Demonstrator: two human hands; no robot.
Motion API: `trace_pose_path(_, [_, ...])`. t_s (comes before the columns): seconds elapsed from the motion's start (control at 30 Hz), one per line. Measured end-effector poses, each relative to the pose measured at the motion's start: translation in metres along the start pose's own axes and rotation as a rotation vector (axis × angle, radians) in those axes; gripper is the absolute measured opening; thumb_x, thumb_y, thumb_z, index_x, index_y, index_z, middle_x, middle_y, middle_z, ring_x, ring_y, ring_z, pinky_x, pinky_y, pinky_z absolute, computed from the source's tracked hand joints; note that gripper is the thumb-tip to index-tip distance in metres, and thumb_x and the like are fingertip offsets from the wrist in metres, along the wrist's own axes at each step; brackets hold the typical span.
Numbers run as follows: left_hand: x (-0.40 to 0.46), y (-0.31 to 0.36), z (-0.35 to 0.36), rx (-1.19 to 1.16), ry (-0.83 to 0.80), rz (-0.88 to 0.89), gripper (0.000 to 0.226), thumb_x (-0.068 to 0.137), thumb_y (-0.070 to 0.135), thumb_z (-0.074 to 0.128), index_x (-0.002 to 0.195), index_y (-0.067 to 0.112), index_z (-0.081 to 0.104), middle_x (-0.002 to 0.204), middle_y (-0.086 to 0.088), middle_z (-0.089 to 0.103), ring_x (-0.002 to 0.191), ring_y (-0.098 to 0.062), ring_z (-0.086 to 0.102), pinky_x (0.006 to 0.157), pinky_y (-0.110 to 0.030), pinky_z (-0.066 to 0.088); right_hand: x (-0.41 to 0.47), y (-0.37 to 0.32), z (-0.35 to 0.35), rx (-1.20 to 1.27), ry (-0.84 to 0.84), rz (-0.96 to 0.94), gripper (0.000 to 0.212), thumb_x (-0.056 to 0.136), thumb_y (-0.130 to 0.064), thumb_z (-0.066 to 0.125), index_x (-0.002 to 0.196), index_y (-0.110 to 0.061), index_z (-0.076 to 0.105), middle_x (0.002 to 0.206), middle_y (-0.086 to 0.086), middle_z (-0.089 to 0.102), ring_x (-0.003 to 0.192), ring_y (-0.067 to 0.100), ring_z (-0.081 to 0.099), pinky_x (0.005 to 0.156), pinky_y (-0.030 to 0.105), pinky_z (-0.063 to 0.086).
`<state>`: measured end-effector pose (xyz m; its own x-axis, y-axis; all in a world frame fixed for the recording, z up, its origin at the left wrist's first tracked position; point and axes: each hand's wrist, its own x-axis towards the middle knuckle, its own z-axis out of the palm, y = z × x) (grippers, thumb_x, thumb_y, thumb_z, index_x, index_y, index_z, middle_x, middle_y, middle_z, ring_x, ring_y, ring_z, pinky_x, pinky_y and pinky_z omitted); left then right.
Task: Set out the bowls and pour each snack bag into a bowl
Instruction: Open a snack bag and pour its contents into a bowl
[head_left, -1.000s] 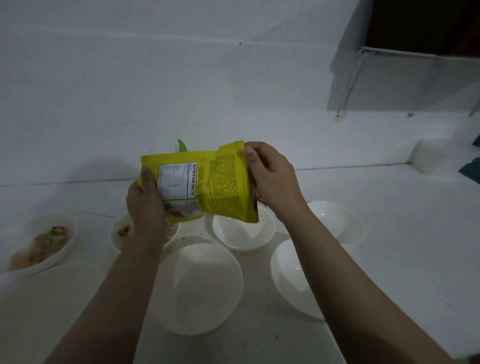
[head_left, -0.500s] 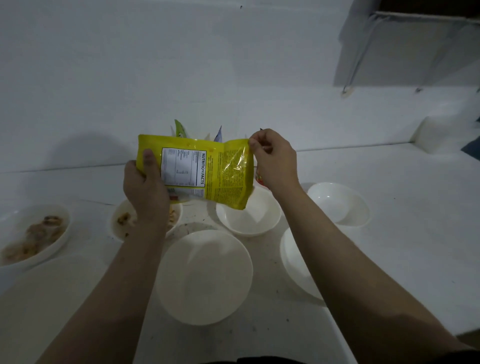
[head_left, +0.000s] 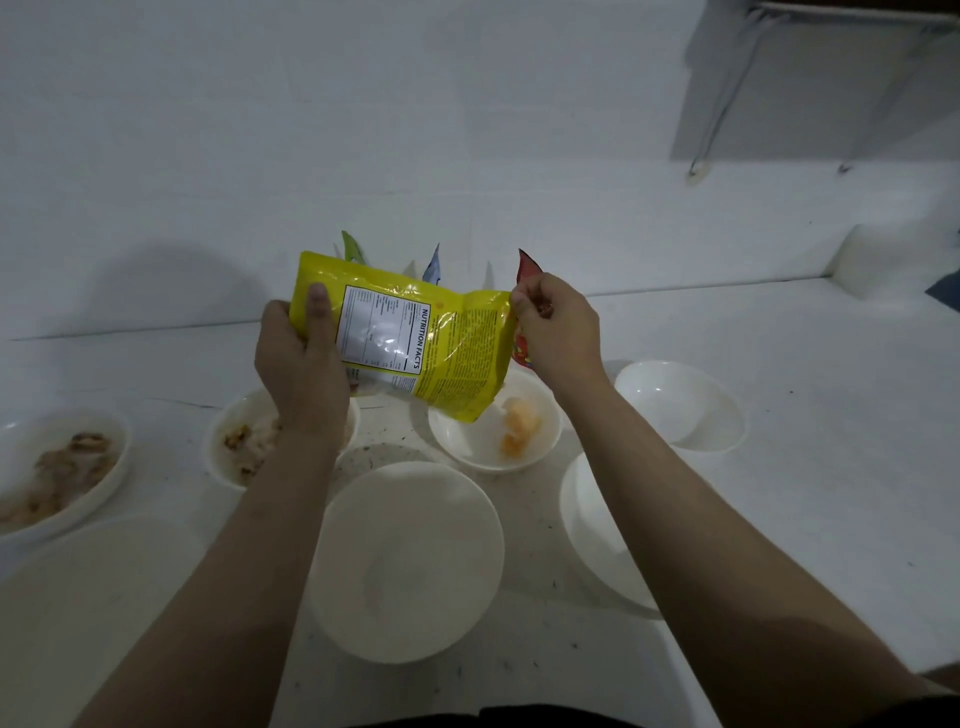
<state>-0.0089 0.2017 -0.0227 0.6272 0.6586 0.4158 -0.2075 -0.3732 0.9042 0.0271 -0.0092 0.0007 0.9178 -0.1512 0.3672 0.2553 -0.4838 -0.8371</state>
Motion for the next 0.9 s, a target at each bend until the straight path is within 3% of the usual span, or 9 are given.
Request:
trace_pose_path(0.2, [0.0009, 0.0020, -0.0035, 0.029, -0.004, 0.011, 0.039, 0.100, 0.043, 0.048, 0.083, 0.008, 0.043, 0.066, 0.010, 0.041, 0.057, -0.001, 0.041, 0.054, -0.010, 0.035, -0.0016, 0.0020, 0.0014, -0.027, -0.030, 0.017, 0.013, 0.092, -0.013, 0.057, 0.085, -0.016, 0.067, 0.089, -0.003, 0.064, 0.078, 0.004, 0.053, 0.067, 0.012, 0.038])
trace_pose_path(0.47, [0.0012, 0.0028, -0.0074, 0.050, -0.013, 0.002, 0.039, 0.100, 0.043, 0.047, 0.083, 0.008, 0.043, 0.067, 0.009, 0.041, 0.058, -0.001, 0.041, 0.053, -0.009, 0.034, -0.0027, 0.0017, 0.0017, -0.029, -0.053, 0.016, 0.011, 0.092, -0.014, 0.060, 0.085, -0.016, 0.069, 0.090, -0.002, 0.066, 0.084, 0.010, 0.057, 0.073, 0.020, 0.042])
trace_pose_path(0.6, [0.0012, 0.0052, -0.0055, 0.039, -0.025, -0.003, 0.039, 0.099, 0.044, 0.048, 0.083, 0.009, 0.043, 0.066, 0.010, 0.041, 0.057, -0.001, 0.041, 0.054, -0.010, 0.035, -0.0020, 0.0012, 0.0015, -0.040, -0.049, 0.013, 0.011, 0.092, -0.014, 0.058, 0.085, -0.016, 0.067, 0.089, -0.002, 0.066, 0.085, 0.011, 0.057, 0.069, 0.013, 0.039])
trace_pose_path(0.7, [0.0011, 0.0057, -0.0050, 0.035, -0.030, 0.001, 0.039, 0.099, 0.043, 0.049, 0.082, 0.008, 0.043, 0.066, 0.010, 0.042, 0.057, 0.000, 0.041, 0.054, -0.009, 0.035, -0.0026, 0.0005, 0.0013, -0.028, -0.045, 0.000, 0.012, 0.092, -0.013, 0.057, 0.086, -0.014, 0.067, 0.084, -0.006, 0.064, 0.083, 0.011, 0.057, 0.071, 0.019, 0.040])
trace_pose_path(0.9, [0.0033, 0.0025, -0.0055, 0.030, -0.035, 0.008, 0.041, 0.099, 0.044, 0.049, 0.080, 0.009, 0.042, 0.065, 0.009, 0.041, 0.057, -0.003, 0.040, 0.053, -0.011, 0.035, -0.0019, 0.0001, 0.0022, -0.051, -0.057, -0.018, 0.013, 0.092, -0.013, 0.058, 0.083, -0.016, 0.066, 0.085, -0.006, 0.064, 0.084, 0.010, 0.056, 0.070, 0.017, 0.039])
